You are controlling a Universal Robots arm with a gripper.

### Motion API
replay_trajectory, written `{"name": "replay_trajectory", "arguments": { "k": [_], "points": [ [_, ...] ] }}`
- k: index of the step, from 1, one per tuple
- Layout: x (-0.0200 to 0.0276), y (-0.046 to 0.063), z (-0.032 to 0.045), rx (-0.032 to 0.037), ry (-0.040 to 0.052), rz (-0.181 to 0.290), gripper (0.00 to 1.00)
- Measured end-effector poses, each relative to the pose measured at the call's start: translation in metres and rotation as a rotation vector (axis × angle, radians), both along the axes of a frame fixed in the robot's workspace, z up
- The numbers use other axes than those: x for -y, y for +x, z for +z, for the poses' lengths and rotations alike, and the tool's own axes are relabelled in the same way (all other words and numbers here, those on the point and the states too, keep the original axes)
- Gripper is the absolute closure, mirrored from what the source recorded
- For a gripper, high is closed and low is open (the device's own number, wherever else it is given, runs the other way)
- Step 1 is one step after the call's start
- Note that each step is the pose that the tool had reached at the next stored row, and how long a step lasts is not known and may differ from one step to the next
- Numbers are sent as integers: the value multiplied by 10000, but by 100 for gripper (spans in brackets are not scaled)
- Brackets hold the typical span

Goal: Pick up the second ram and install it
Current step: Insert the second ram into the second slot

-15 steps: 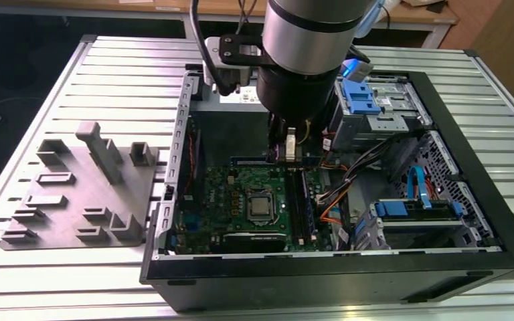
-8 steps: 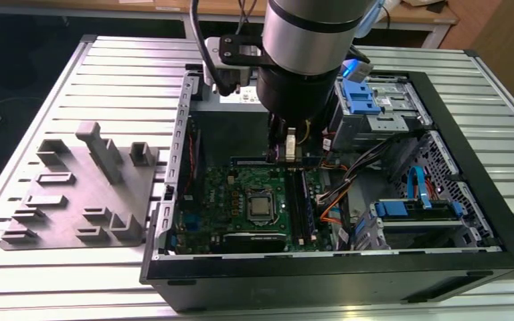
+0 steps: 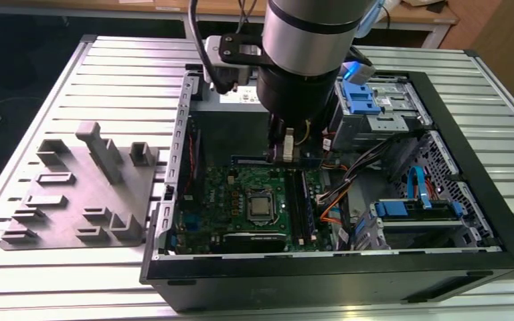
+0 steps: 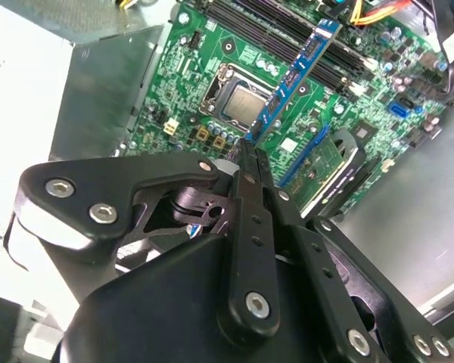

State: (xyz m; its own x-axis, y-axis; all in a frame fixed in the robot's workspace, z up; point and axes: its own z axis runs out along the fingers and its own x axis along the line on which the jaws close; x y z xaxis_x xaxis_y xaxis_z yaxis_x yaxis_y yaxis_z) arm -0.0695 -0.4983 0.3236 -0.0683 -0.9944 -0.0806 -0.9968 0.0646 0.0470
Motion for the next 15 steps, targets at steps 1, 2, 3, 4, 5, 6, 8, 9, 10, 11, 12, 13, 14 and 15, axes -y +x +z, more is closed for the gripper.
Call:
{"name": "replay_trajectory", "arguments": {
  "k": [1,2,3,4,5,6,8,9,10,11,12,13,14,15],
  "points": [
    [0,0,-1,-1,-1,-192,92],
    [0,0,-3,0,-1,-376,92],
    [0,0,-6,0,0,-551,92],
    [0,0,-7,0,-1,-736,92],
    [0,0,-9,0,-1,-916,92],
    [0,0,-10,0,-1,-1096,92],
    [0,0,-14,0,-1,-1461,92],
    [0,0,-16,0,-1,-1640,92],
    [0,0,-18,0,-1,-1821,92],
    [0,0,-20,0,-1,-2011,92],
    [0,0,-22,0,-1,-2181,92],
    [0,0,-24,0,-1,-2377,92],
    [0,0,-27,0,-1,-2556,92],
    [0,0,-28,-1,-2,-2737,92]
  ]
}}
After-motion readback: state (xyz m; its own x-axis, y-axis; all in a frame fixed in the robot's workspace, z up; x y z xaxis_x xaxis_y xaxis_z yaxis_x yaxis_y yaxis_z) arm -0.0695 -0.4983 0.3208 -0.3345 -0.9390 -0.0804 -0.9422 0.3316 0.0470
